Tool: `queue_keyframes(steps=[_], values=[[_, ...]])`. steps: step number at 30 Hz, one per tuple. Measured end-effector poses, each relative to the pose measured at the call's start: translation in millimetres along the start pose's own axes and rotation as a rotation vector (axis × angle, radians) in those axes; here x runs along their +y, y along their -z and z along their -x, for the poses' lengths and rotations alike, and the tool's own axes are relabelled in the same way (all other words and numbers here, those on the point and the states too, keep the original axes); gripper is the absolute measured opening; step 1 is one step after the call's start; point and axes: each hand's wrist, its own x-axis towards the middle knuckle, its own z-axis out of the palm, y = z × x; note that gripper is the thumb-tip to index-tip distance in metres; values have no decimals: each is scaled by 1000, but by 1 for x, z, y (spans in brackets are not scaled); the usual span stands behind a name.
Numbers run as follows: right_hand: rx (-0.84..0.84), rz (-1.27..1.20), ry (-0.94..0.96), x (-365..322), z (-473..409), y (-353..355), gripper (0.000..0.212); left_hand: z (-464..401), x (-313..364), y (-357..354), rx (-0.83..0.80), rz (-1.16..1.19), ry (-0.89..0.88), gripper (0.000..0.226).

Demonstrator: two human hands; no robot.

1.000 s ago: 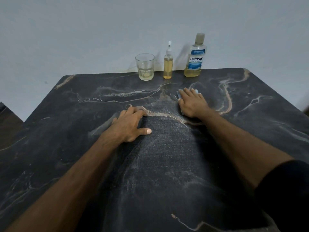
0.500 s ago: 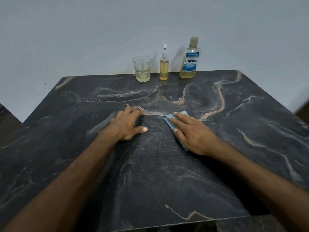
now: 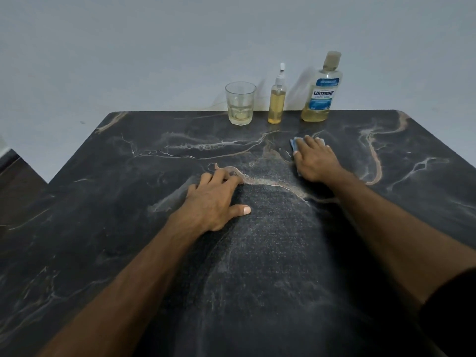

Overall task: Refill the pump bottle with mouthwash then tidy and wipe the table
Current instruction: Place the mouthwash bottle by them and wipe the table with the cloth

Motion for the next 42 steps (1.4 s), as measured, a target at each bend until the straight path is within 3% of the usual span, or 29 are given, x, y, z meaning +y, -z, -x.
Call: queue_keyframes(steps=[10,13,20,24,29,36,42], values=[[-45,10,290,-121,-26,-23,55,13,-2,-1,42,22,-61,66],[-47,16,348,-145,-27,-28,54,16,-17,9,63,108,-88,55],[-114,40,588,-206,-7,-34,59,40,-64,35,224,221,105,13],[-119,-88,703,-215,33,-33,50,55,-83,40,269,258,221,13],[-107,-59,901,-190,91,-28,50,68,-85,32,256,285,278,20],[-123,-16,784,-133,141,-13,52,78,-65,19,210,244,242,22],[-89,20,490,-77,140,-8,55,84,-54,16,178,213,203,33]])
